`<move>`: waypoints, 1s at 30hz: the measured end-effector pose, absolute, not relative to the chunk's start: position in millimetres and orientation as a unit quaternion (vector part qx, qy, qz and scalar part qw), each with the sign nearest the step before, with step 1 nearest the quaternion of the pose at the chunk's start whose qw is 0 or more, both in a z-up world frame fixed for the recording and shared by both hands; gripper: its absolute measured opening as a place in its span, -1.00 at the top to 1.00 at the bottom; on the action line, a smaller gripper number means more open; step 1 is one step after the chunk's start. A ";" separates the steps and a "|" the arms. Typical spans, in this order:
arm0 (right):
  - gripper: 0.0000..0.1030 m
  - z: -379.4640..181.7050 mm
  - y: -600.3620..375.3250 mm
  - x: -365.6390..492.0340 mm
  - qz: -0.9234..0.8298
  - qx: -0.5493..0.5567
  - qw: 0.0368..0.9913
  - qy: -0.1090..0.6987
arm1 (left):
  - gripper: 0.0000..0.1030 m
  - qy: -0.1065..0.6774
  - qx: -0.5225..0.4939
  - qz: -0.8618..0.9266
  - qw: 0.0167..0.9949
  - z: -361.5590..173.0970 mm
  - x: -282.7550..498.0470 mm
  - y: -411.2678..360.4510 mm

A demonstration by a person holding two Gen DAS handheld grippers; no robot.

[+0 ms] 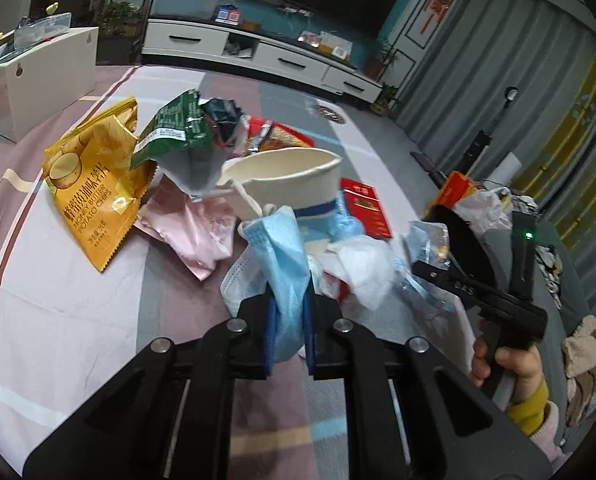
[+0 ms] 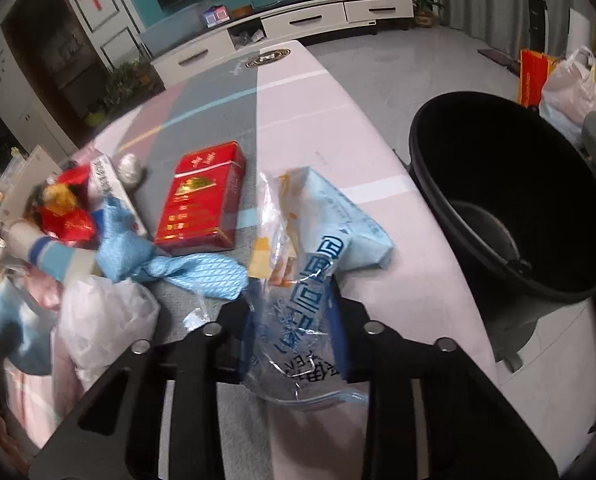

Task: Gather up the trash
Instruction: 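Grasp the blue face mask with the left tool while the right tool grasps the clear plastic bag, then carry mask and bag over the black bin and open both tools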

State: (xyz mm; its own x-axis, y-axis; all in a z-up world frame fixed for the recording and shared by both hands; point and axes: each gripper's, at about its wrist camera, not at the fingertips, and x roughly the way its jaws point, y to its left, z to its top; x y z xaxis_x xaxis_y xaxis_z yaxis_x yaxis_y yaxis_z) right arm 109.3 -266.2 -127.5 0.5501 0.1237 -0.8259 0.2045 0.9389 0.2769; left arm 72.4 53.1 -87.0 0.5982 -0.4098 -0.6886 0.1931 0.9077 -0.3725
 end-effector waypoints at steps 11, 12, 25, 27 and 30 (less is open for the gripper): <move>0.44 -99.2 -284.7 80.6 -0.019 0.190 0.884 0.426 | 0.77 0.373 -0.121 -0.217 0.894 -47.7 48.7 27.2; 0.44 -95.4 -290.9 77.7 -0.023 0.195 0.886 0.419 | 0.77 0.370 -0.116 -0.221 0.895 -44.5 48.5 21.5; 0.44 -81.6 -399.6 52.2 -0.149 0.238 0.892 0.354 | 0.76 0.365 -0.055 -0.341 0.864 -28.7 109.4 -152.9; 0.44 -85.1 -413.7 54.7 -0.152 0.249 0.890 0.349 | 0.75 0.377 -0.059 -0.362 0.850 -34.6 126.5 -184.5; 0.44 -93.2 -424.1 60.5 -0.162 0.249 0.886 0.356 | 0.74 0.392 -0.052 -0.374 0.839 -49.7 145.3 -222.6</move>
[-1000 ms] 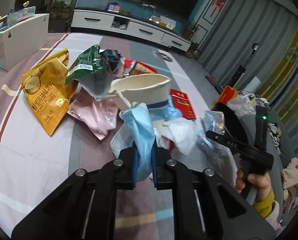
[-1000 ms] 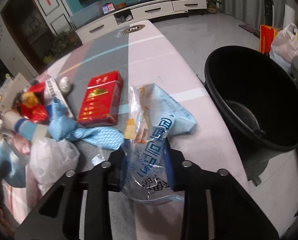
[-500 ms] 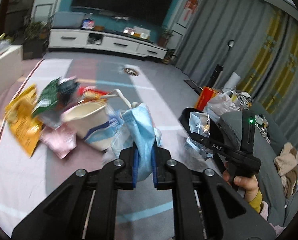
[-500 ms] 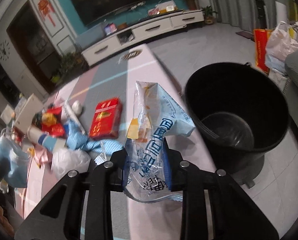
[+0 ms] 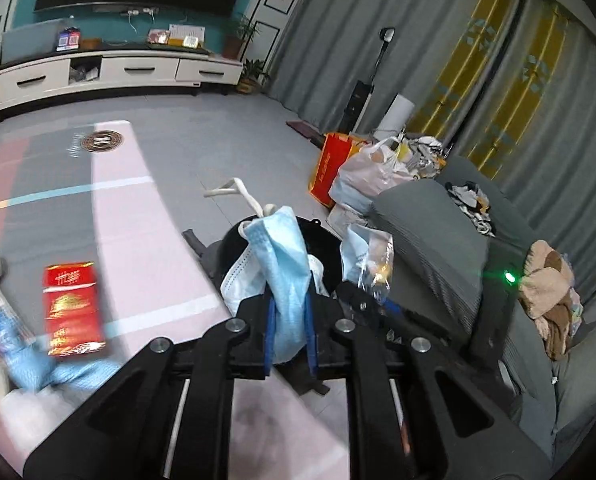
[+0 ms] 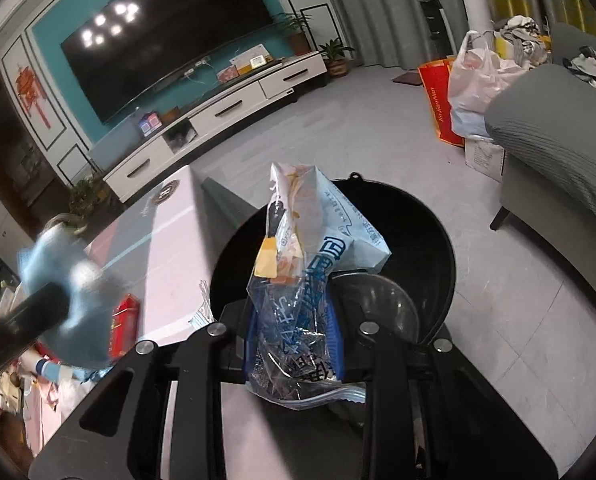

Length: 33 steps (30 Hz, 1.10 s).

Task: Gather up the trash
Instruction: 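Carry mask and bag over the black bin and open both tools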

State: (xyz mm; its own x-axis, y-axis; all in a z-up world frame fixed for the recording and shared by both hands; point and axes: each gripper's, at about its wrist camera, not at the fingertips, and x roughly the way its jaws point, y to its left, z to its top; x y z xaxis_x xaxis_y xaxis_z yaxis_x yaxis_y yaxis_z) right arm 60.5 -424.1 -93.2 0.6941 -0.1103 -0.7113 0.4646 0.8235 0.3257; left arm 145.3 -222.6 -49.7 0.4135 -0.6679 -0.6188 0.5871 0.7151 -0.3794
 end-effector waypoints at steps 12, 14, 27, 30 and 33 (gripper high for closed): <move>-0.14 -120.9 -444.0 73.9 -0.215 0.255 0.856 0.395 | -0.26 0.442 -0.052 -0.349 0.825 -102.8 192.3 -295.7; -0.19 -120.6 -443.2 72.4 -0.213 0.256 0.857 0.394 | -0.26 0.439 -0.050 -0.350 0.826 -100.9 190.7 -294.2; -0.73 -114.0 -429.3 76.0 -0.227 0.244 0.864 0.378 | -0.68 0.359 0.008 -0.313 0.879 -55.9 141.1 -219.8; -0.73 -109.9 -425.9 74.7 -0.213 0.262 0.866 0.368 | -0.70 0.343 0.011 -0.297 0.891 -41.5 126.5 -186.5; -0.73 -100.3 -413.8 74.6 -0.165 0.283 0.876 0.354 | -0.70 0.326 0.004 -0.285 0.901 -28.7 110.1 -144.7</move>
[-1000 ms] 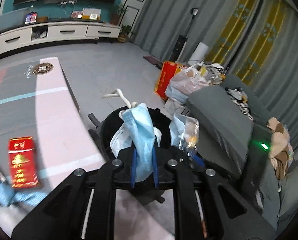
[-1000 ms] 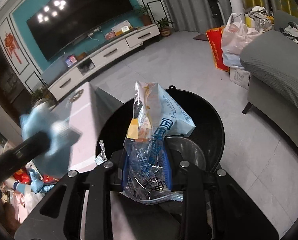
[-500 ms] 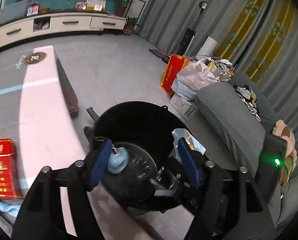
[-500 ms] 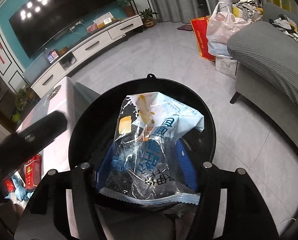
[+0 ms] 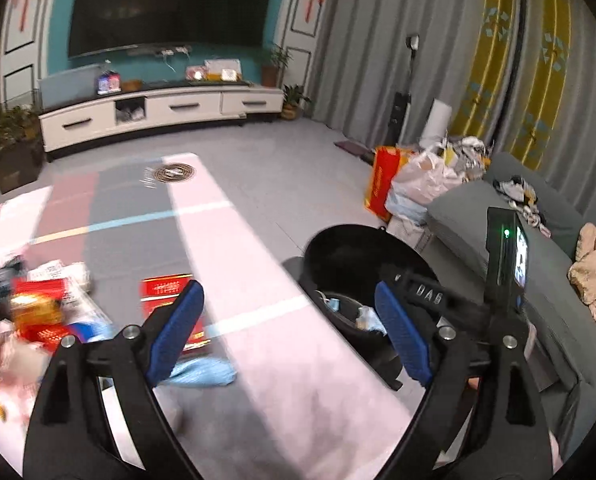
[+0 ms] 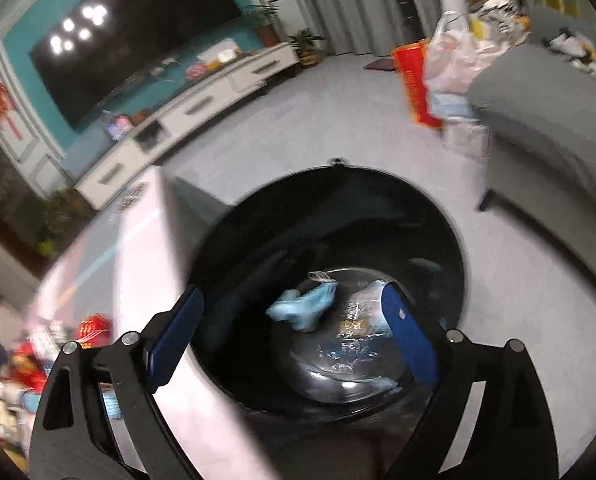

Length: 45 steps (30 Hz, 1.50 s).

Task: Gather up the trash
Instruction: 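Carry mask and bag over the black bin and open both tools, then grasp the white paper cup with the left tool while the right tool grasps the white plastic bag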

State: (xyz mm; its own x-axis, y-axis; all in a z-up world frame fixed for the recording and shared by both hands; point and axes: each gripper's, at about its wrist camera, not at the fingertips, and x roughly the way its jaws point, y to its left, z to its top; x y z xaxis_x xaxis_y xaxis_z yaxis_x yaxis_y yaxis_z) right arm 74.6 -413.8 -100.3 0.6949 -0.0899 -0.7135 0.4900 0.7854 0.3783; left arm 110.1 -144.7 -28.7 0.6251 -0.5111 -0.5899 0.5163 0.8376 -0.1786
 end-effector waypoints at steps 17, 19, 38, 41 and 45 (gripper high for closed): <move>-0.73 -97.7 -217.1 103.4 0.146 0.179 0.877 0.422 | -0.77 0.433 0.013 -0.214 0.875 -95.6 84.7 -3.1; -0.73 -102.6 -205.7 110.6 0.155 0.194 0.869 0.428 | -0.77 0.441 0.019 -0.204 0.874 -103.5 83.7 -3.9; 0.01 -118.7 -179.6 121.9 0.149 0.176 0.854 0.466 | 0.18 0.460 0.016 -0.177 0.870 -123.0 88.7 -3.8; 0.19 -117.4 -182.3 120.0 0.154 0.178 0.852 0.467 | 0.41 0.460 0.017 -0.177 0.870 -123.3 88.0 -5.1; 0.36 -113.1 -183.6 115.7 0.171 0.181 0.848 0.467 | 0.74 0.460 0.020 -0.184 0.868 -122.9 85.3 -8.0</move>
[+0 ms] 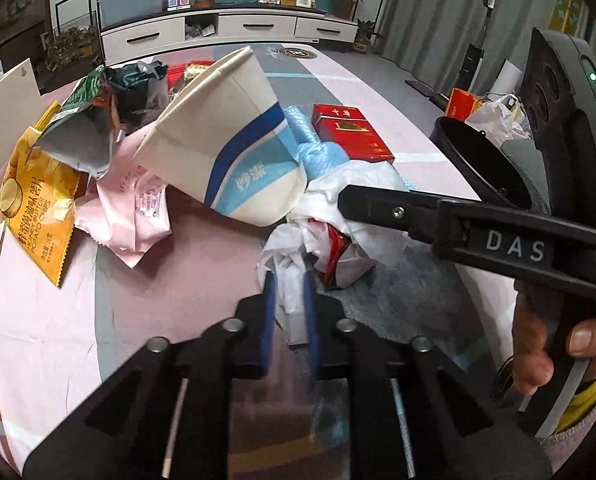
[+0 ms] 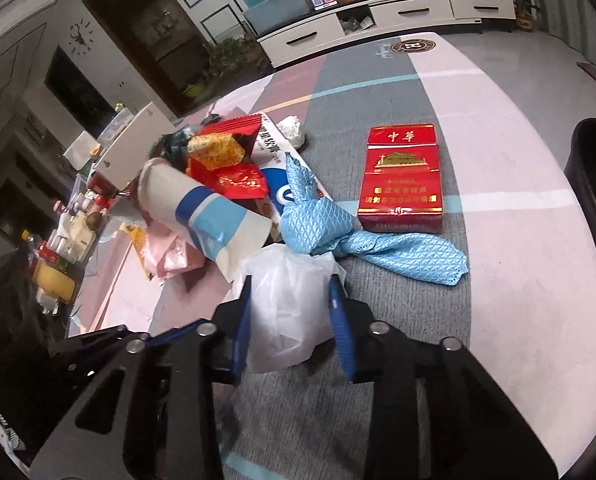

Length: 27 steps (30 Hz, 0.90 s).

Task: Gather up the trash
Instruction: 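Grasp the white paper cup with the left tool while the right tool grasps the white plastic bag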

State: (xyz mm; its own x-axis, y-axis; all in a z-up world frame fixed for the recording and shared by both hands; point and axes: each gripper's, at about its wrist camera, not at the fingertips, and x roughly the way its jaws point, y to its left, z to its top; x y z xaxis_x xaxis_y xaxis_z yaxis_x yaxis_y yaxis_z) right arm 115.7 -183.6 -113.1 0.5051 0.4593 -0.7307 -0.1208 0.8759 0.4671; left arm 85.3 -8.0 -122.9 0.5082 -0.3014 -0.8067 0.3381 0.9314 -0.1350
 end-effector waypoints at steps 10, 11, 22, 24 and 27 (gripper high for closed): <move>0.45 -95.7 -226.1 96.5 0.198 0.238 0.841 0.444 | 0.97 0.449 -0.016 -0.243 0.859 -104.1 77.2 3.4; 0.45 -94.9 -230.8 95.5 0.200 0.248 0.839 0.441 | 0.97 0.448 -0.024 -0.252 0.858 -102.4 76.6 5.8; 0.45 -85.1 -272.0 86.5 0.206 0.318 0.834 0.401 | 0.97 0.418 -0.110 -0.332 0.839 -83.0 75.6 17.9; 0.45 -84.4 -273.0 86.3 0.206 0.321 0.834 0.398 | 0.97 0.416 -0.124 -0.336 0.836 -82.4 77.2 20.6; 0.45 -83.6 -272.0 86.7 0.201 0.316 0.837 0.399 | 0.97 0.406 -0.097 -0.295 0.860 -77.9 81.0 28.3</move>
